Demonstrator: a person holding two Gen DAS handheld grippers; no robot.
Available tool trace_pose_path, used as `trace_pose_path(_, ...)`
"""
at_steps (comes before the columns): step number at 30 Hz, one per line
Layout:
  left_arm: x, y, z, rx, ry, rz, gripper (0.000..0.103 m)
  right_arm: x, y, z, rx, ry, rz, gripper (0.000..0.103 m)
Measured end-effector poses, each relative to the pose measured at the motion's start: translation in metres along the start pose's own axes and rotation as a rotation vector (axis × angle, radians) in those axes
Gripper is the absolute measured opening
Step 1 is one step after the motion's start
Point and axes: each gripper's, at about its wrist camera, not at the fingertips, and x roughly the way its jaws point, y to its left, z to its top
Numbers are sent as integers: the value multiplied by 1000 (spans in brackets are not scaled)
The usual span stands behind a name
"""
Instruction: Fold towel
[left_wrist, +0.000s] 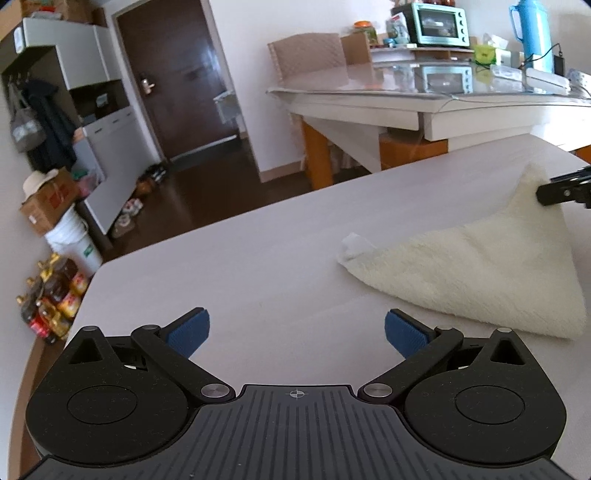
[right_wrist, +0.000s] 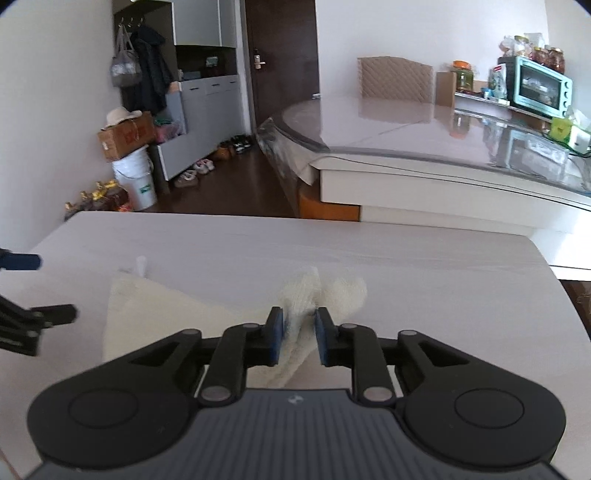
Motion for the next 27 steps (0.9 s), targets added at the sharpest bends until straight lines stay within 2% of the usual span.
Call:
trace_pose_path(2,-2,0,-1,-1,-1,-2,103,-3,0,-2,-2,-6,-13,19)
trace_pose_path(3,-3,-1,-1,-1,-2,-3,103,-4,0,-2,-2,-13,-7,14)
trace_pose_path(6,-4,0,-1,-2,-10,0,103,-12,1,-1,8,-48,37,10)
trace_pose_path(8,-8,4,-1,-7,-20,5,103,-26,7,2,12,-94,98,10)
trace_pose_path(9,-10,8,-1,-9,-25,11,103,-31,11,4,9,-103,137,10)
trace_pose_path(12,-20,28,-2,-26,-36,69,103,-53,42,4,-49,-113,344,10)
trace_pose_path(14,-24,41,-4,-49,-37,102,103,-63,76,-6,-114,-77,504,10)
trace_pose_path(17,-28,53,-7,-72,-29,127,103,-64,120,-29,-229,0,647,10)
trace_pose_path(18,-29,55,-8,-73,-27,130,103,-63,132,-37,-267,31,683,11)
trace_pose_path(21,-30,58,-10,-72,-25,128,103,-61,149,-50,-340,73,698,21)
trace_pose_path(22,-30,57,-10,-72,-26,124,103,-62,148,-52,-337,77,707,29)
trace_pose_path(26,-25,53,-7,-69,-31,73,103,-71,123,-39,-228,27,712,36)
trace_pose_path(27,-23,52,-6,-71,-31,57,103,-73,117,-36,-206,12,700,45)
